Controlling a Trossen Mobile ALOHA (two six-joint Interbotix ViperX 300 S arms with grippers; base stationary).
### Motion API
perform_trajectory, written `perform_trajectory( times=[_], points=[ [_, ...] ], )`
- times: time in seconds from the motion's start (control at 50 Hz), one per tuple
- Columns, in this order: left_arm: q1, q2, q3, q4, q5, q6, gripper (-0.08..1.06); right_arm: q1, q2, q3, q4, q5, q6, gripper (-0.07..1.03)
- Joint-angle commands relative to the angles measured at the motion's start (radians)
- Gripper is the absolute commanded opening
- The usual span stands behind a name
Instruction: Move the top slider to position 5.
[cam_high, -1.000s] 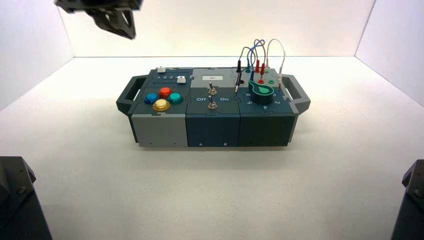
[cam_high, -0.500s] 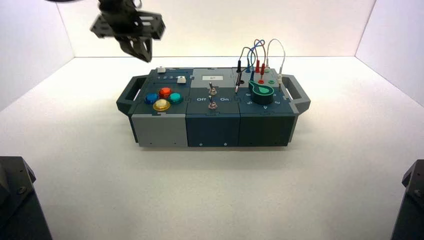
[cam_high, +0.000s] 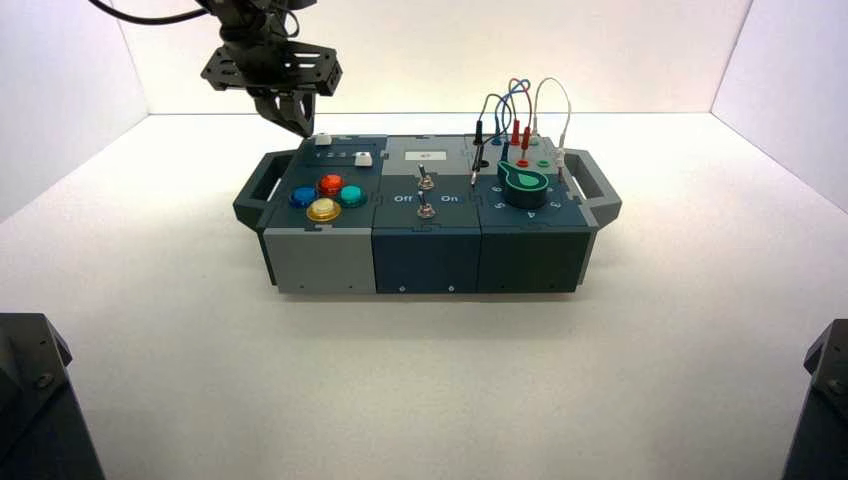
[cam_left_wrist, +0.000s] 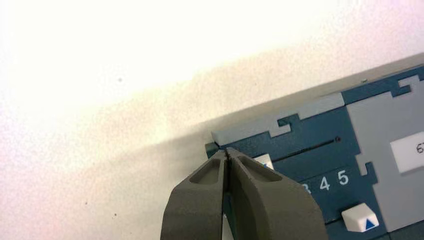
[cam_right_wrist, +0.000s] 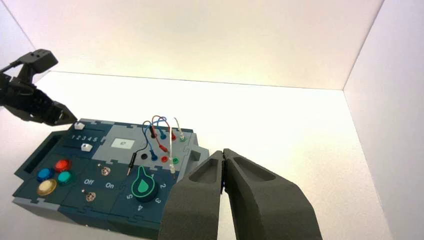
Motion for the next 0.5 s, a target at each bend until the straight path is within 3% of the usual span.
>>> perform_trajectory(
  times=[0.02,0.5],
  points=[
    [-0.012,-0.017,-0.023,0.000,-0.006,0.005,-0.03,0.000,0.021,-0.017,0.000,-0.011,0.000,-0.02],
    [-0.041,0.011,-0.037,-0.002,0.005,0.005,-0.03,0.000,0.021,-0.017,0.000,-0.011,0.002,-0.02]
  ],
)
